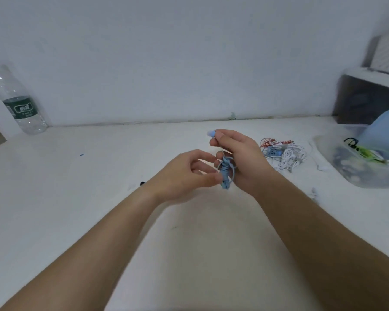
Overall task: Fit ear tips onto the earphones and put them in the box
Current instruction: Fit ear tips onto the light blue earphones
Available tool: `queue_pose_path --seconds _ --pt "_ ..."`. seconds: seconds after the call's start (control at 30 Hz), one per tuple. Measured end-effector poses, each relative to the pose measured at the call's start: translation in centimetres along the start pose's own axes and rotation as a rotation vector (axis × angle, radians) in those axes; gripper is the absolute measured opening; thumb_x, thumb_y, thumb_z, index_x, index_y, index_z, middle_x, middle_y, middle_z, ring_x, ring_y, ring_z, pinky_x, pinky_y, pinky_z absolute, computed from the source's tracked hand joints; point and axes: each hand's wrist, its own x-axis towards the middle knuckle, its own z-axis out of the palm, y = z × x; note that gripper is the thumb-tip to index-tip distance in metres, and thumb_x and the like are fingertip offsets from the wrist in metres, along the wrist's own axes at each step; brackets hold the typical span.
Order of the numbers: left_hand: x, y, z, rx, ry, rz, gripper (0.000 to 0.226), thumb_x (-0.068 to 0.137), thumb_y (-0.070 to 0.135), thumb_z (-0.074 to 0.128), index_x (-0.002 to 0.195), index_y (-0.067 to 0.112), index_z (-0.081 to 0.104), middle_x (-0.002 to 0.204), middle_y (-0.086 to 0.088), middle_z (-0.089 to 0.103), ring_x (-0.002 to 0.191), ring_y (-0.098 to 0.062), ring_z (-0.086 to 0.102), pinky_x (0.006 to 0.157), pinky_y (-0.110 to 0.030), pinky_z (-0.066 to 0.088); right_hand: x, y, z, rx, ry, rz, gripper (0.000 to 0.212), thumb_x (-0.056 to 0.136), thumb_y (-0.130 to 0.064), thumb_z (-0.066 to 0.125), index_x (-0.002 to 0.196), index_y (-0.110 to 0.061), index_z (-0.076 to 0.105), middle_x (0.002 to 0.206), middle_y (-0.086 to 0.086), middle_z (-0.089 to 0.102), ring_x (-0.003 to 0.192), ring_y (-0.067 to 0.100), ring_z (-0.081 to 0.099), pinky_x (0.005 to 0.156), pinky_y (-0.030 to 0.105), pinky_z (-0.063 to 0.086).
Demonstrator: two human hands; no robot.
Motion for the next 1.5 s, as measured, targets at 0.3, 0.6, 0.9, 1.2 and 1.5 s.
queue_pose_path --seconds 0.3,0.6,0.9,1.2,1.5 --pt "0.5 4.5 3.3 -0.359 0.042 -0.078 0.03 0.088 0.011 0.073 0.116 0.012 0.065 0.099 -0.01 0.077 0.085 -0.022 0.074 0.075 -0.028 0.057 -2.7 -3.8 -2.7 0.097 0.169 -0.083 0.013 0.097 -0.006 0.059 0.105 -0.001 0.068 0.076 0.005 0.066 0.066 0.015 0.062 0.061 0.026 0.054" --pt "4.6 9.7 10.0 -0.49 0.065 -0.075 0.025 0.085 0.006 0.075 0.109 0.006 0.068 0.095 -0.011 0.073 0.078 -0.018 0.07 0.065 -0.023 0.058 -7.2 -9.2 -10.7 -0.177 0.385 -0.141 0.017 0.092 -0.008 0.063 0.107 -0.016 0.067 0.081 0.006 0.064 0.056 0.014 0.057 0.051 0.025 0.05" --pt "13.1 15.4 18.4 -0.499 0.015 -0.024 0.023 0.088 0.0 0.071 0.111 -0.001 0.068 0.105 -0.016 0.069 0.08 -0.019 0.068 0.072 -0.022 0.061 -7.3 -14.9 -20.8 -0.177 0.549 -0.229 0.021 0.095 0.003 0.056 0.11 -0.007 0.067 0.092 0.011 0.066 0.071 0.02 0.071 0.065 0.027 0.061" --pt "21.2 16.0 23.8 0.028 0.153 0.195 0.021 0.079 0.014 0.083 0.098 0.013 0.074 0.082 0.002 0.068 0.076 -0.014 0.064 0.081 -0.031 0.057 -2.5 -16.2 -25.9 -0.623 0.685 -0.29 0.033 0.087 0.007 0.054 0.104 -0.014 0.073 0.097 0.013 0.072 0.072 0.021 0.066 0.08 0.04 0.062" --pt "19.7 14.4 21.3 0.098 0.195 0.202 0.014 0.091 0.018 0.064 0.098 0.017 0.076 0.096 0.001 0.075 0.099 -0.018 0.069 0.092 -0.032 0.054 -2.4 -15.3 -26.2 -0.832 0.681 -0.196 0.038 0.086 0.002 0.044 0.103 -0.015 0.073 0.1 0.002 0.071 0.085 0.016 0.071 0.082 0.039 0.061"
